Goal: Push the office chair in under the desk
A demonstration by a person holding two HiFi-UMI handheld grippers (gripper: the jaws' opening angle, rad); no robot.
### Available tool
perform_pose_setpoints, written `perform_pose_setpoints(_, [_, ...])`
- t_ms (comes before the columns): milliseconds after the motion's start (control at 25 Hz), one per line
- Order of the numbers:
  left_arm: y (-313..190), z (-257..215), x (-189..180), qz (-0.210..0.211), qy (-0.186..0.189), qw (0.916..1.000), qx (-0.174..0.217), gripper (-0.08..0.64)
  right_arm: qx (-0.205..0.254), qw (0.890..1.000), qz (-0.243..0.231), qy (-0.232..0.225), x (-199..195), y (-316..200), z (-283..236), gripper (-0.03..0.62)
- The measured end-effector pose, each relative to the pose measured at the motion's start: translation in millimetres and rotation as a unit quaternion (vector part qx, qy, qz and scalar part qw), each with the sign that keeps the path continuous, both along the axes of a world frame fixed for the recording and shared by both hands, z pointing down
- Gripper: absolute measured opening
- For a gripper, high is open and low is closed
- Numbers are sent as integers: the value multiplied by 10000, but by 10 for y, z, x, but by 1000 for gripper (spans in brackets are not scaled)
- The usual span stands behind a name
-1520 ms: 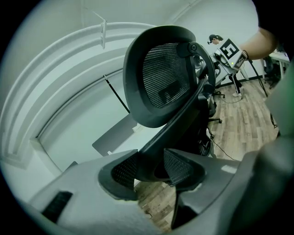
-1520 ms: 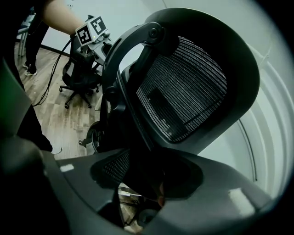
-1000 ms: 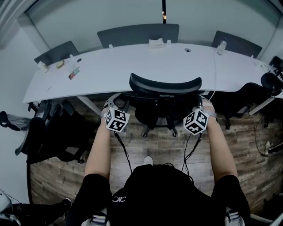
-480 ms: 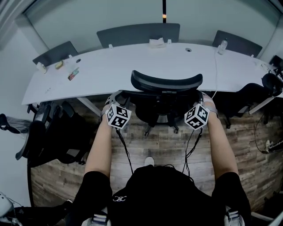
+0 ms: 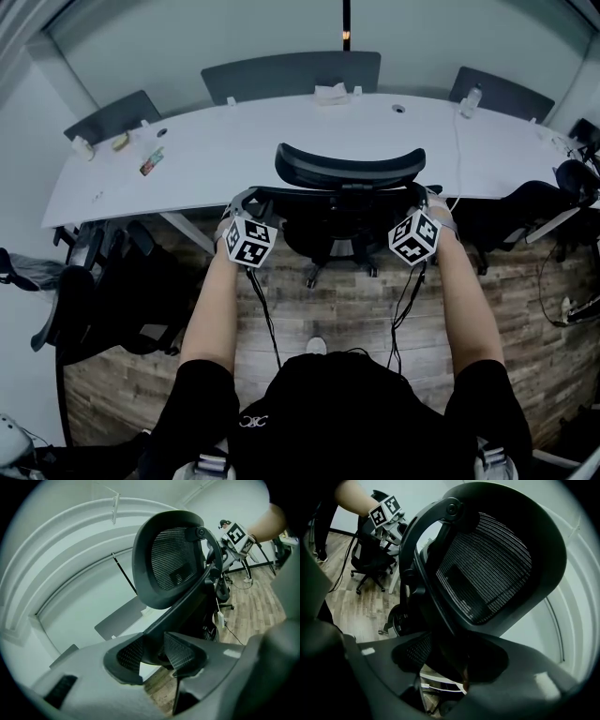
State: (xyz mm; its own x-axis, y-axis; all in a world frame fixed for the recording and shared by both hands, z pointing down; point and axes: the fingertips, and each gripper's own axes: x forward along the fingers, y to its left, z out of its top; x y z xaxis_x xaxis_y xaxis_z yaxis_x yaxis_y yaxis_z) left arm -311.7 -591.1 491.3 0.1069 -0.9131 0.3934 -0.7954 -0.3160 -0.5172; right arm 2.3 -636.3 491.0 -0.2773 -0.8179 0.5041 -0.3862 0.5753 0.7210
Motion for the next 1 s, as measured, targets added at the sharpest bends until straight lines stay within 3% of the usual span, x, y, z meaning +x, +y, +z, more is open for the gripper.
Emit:
perform_pose_setpoints(80, [-45,127,-62,-75,-33,9993,-370,123,3,10000,23,8,-32,-72,-5,242])
perform_pose_setpoints(120, [-24,358,-103,-91,-165,9953,-951,28,15,10000,35,9,-51,-104,-10,242])
perform_pose_setpoints(160, [29,677,-141,-69,-372,9859,-1629,5,30,10000,46,3,-74,-130,-12,242])
perform_pose_setpoints(200, [95,983,-171,-32,-596,9767,-2061,5,35,10000,56,-6,-100,-148,-9,242])
perform_pose_setpoints(240, [163,1214,-186,-6,-757,9736,-2153,6,24,10000,60,-11,-126,-158,-1,242])
perform_pose_setpoints(320, [303,1491,-139,-36,-613,9774,-2020,7,-16,10000,40,8,-160,-193,7,242])
perform_pose_setpoints(400, [371,1630,-50,-168,-56,9798,-1990,7,-23,10000,30,24,-165,-267,-18,242])
perform_pose_setpoints(560, [402,1749,-15,-354,563,9767,-2043,8,-119,9998,95,85,-172,-352,-8,244])
perform_pose_setpoints(840, [305,1371,1,-510,1367,9783,-1470,8,-301,9992,194,152,-185,-370,1,244])
perform_pose_setpoints(1000, [374,1025,32,-663,1835,9745,-1105,8,-217,9997,123,60,-177,-361,-5,247])
